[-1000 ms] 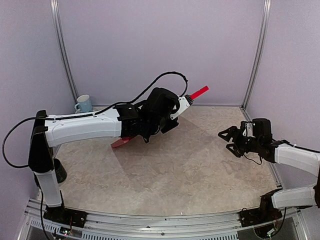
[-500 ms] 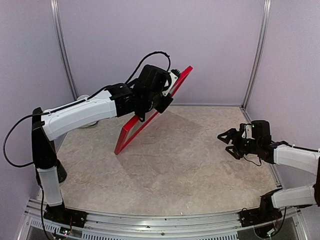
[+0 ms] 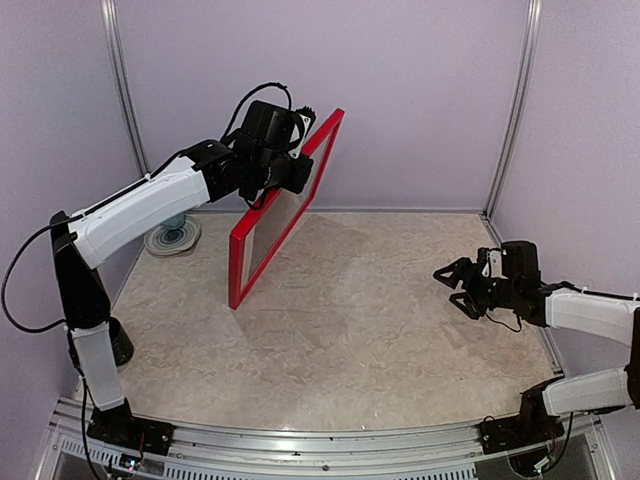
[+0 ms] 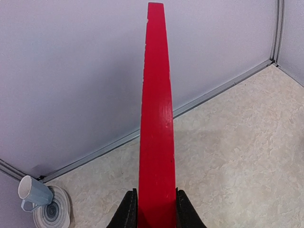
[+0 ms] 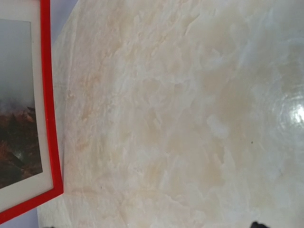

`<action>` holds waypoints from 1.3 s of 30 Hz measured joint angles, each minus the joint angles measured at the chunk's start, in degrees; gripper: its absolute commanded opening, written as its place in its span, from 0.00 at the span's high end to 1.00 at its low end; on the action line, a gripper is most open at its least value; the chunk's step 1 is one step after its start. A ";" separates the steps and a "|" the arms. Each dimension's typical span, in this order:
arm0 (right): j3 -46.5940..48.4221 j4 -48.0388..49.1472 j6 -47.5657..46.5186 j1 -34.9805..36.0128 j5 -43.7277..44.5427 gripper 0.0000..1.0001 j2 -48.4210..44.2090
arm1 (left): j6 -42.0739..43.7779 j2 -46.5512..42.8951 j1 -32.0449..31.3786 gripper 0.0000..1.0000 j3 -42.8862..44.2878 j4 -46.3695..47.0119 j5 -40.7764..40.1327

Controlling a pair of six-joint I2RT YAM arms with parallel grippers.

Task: Put the photo into the frame
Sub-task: Turn over the photo frame.

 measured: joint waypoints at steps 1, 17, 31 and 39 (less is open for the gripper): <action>0.02 0.02 -0.02 0.00 0.00 0.12 0.07 | -0.52 -0.11 0.50 0.96 0.22 -0.33 0.46; 0.02 0.63 0.04 0.00 -0.72 0.12 2.21 | -4.57 -0.13 7.17 0.98 3.37 -2.80 2.75; 0.00 2.45 0.61 0.00 -0.87 0.12 3.52 | -9.14 -0.76 12.83 1.00 3.78 -2.69 6.45; -0.17 3.85 1.07 0.02 -1.25 0.12 4.85 | -14.97 -1.49 15.78 1.00 3.48 -2.64 10.38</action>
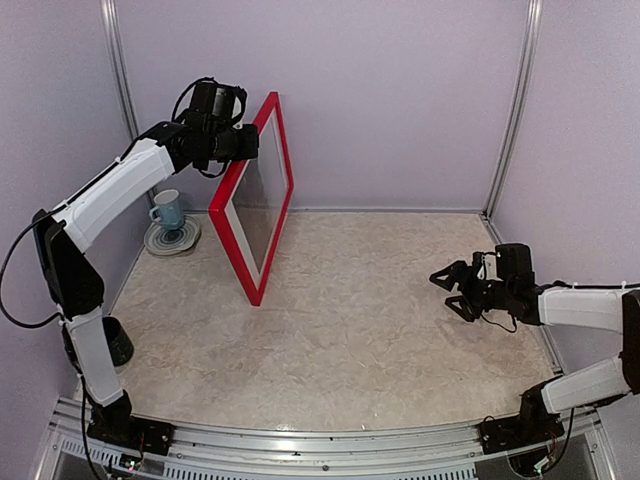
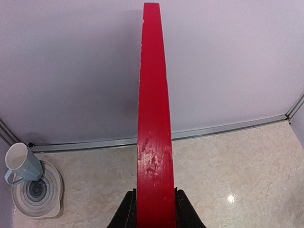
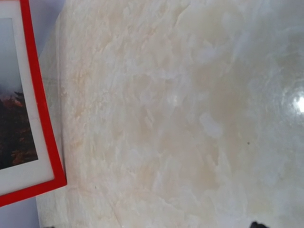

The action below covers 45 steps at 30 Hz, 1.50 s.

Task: Put the photo into the frame
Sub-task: Turn over the photo frame.

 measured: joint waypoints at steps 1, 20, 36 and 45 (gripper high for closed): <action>-0.13 0.07 0.00 0.04 -0.04 0.12 0.11 | -1.01 -0.02 0.39 1.00 -0.09 0.13 0.94; -0.79 0.79 0.15 0.37 -0.44 0.12 0.52 | -15.04 -3.89 3.91 1.00 -10.67 5.27 15.39; -0.83 1.36 0.13 0.48 -0.48 0.12 2.05 | -24.52 -7.23 4.13 1.00 -23.78 13.75 21.51; -0.83 2.54 0.09 0.74 -0.48 0.12 4.52 | -29.24 -11.78 4.13 1.00 -33.79 20.39 22.25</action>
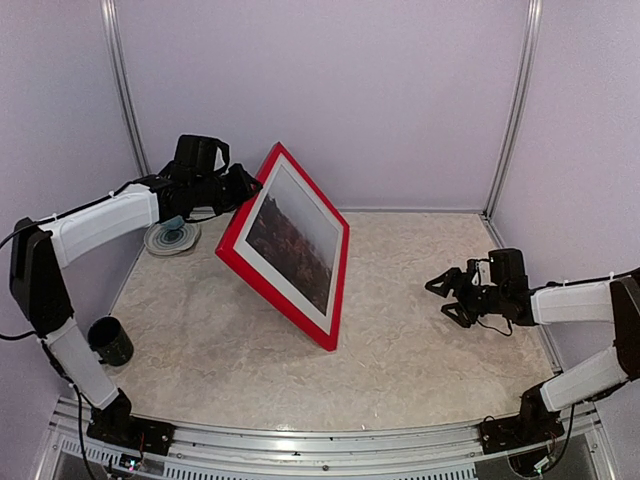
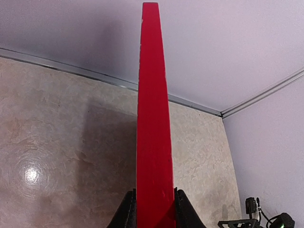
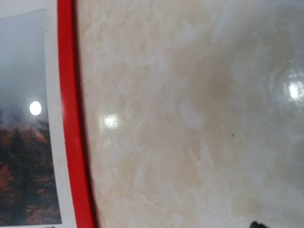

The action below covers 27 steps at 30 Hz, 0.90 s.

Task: Put the photo into the frame
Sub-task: Turn over the photo frame.

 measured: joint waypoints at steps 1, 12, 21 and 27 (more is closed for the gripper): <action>0.00 0.02 0.00 0.02 0.00 0.12 0.42 | -0.26 -0.15 0.00 1.00 -0.52 0.57 0.13; 0.44 0.44 -0.15 1.27 -0.20 0.12 3.58 | -3.96 -2.08 -0.42 0.94 -8.55 8.22 1.18; 3.61 0.44 -0.79 2.56 -0.48 0.12 6.67 | -6.43 -2.73 -0.72 0.90 -13.94 14.10 2.47; 6.12 0.44 -1.36 3.61 -0.79 0.12 9.22 | -8.57 -3.96 -1.03 0.89 -19.10 18.78 3.67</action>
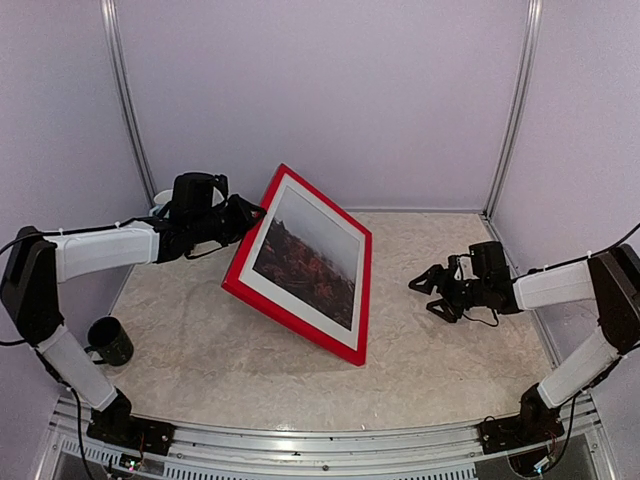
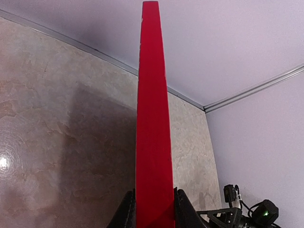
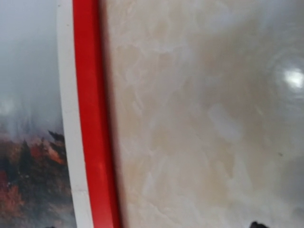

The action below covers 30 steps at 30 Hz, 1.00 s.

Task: Put the photo into the frame
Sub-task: Turn over the photo frame.

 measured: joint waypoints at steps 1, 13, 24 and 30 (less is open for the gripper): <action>0.55 0.00 -0.09 0.26 -0.07 0.12 0.55 | -0.33 -0.33 -0.07 0.89 -0.92 0.79 0.11; 8.59 0.04 -1.11 3.52 -0.68 0.13 9.33 | -3.65 -2.08 -2.71 0.90 -8.24 7.72 -0.24; 14.84 0.96 -1.36 6.62 -1.73 0.13 18.05 | -6.71 -2.51 -4.28 0.90 -13.70 13.90 -1.05; 17.59 3.37 -1.18 7.56 -3.43 0.14 21.46 | -7.30 -2.51 -5.31 0.90 -14.47 14.99 -1.49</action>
